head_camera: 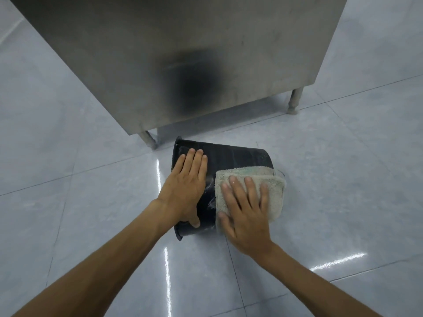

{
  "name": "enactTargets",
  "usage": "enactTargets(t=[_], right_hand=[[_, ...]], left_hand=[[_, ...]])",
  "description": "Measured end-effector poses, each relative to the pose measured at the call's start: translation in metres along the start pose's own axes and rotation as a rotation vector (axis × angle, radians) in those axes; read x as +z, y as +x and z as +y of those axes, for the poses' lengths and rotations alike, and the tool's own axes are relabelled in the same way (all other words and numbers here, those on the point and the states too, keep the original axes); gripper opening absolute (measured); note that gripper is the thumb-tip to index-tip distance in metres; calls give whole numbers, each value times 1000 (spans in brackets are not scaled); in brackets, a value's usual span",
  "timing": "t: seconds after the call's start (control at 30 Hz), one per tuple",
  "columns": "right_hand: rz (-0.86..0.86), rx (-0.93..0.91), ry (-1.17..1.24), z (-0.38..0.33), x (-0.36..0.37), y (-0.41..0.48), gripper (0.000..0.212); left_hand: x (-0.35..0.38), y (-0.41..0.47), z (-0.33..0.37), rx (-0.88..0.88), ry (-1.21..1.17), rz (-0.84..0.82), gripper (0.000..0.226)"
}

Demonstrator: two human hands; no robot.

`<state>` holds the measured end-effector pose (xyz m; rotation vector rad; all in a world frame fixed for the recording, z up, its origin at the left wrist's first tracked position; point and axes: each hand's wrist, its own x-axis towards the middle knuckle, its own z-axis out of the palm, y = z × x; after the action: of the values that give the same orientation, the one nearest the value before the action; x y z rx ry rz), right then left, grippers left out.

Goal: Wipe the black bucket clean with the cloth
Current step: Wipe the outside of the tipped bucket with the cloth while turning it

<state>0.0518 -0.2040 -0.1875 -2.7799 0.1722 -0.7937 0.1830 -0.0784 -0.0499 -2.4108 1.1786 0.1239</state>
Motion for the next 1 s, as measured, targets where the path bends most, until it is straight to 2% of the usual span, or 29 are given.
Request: enactTargets(t=[0.1,0.3,0.47,0.7,0.83,1.0], right_hand=[[-56,53,-32,3,-12,40,62],[-325,149,50,14,-30,128,56],[-366,169,124,19,-30,137,55],[-569,206,209,29,-23,176,57],[-559,220,195,23,-26,162,59],[-592,205,240,27,-35,153,63]], left_hand=[[2,-8,4,11,0,16,146],[4,-21,14,-6,11,64,146],[19,-38,34,-74,-98,176,128],[33,-54,43,-125,-29,140,146],[35,-53,41,-158,-26,176,133],[32,-54,35,-126,-22,151,140]])
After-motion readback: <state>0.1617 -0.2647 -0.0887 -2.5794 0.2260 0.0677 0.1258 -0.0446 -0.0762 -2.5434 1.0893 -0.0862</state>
